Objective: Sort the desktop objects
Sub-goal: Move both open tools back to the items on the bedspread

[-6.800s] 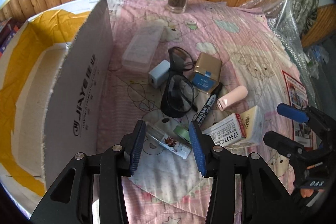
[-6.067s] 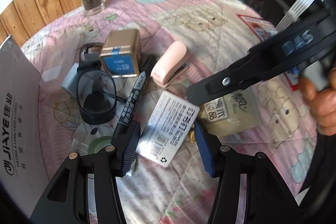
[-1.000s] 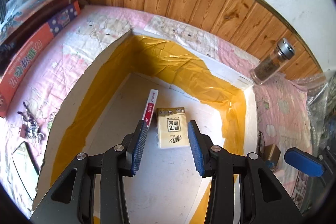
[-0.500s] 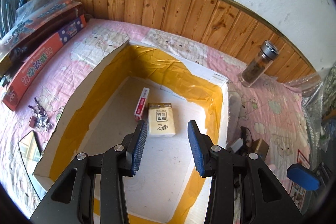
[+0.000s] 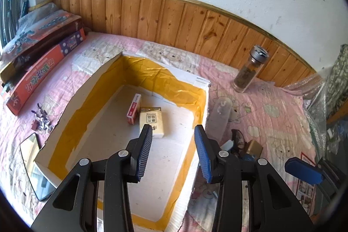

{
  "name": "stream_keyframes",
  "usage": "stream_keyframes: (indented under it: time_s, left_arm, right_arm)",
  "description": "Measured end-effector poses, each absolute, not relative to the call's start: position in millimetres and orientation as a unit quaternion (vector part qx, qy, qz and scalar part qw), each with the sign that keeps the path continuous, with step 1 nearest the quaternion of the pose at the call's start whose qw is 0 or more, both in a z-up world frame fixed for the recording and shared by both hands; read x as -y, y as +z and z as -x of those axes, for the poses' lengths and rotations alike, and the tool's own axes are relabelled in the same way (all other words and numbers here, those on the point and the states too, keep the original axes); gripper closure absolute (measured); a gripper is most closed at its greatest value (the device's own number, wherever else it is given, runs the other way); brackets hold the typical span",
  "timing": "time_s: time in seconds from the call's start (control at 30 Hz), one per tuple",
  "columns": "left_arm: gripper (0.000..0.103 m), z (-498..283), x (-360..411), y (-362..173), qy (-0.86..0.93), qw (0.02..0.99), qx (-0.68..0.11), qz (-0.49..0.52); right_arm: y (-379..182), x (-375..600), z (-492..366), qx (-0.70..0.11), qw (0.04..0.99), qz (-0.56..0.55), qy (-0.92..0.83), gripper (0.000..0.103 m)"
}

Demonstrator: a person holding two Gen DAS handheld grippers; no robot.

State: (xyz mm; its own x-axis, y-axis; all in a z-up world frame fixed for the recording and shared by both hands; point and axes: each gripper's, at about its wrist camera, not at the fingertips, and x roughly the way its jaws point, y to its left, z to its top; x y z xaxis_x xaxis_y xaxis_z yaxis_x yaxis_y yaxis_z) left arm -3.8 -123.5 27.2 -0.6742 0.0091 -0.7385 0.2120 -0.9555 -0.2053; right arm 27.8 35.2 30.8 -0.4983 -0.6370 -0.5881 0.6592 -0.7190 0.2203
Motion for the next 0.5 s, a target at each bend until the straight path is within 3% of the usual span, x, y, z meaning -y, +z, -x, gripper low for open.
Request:
stream_keyframes:
  time_s: [0.3, 0.5]
  left_arm:
    - [0.061, -6, 90, 29, -0.905, -0.006, -0.131, -0.404]
    - [0.061, -6, 50, 2, -0.88, -0.064, -0.119, -0.456]
  right_arm:
    - [29, -84, -26, -0.011, 0.334, -0.338, -0.88, 0.037]
    - [12, -130, -5, 0.006, 0.275, -0.371, -0.887, 0.037]
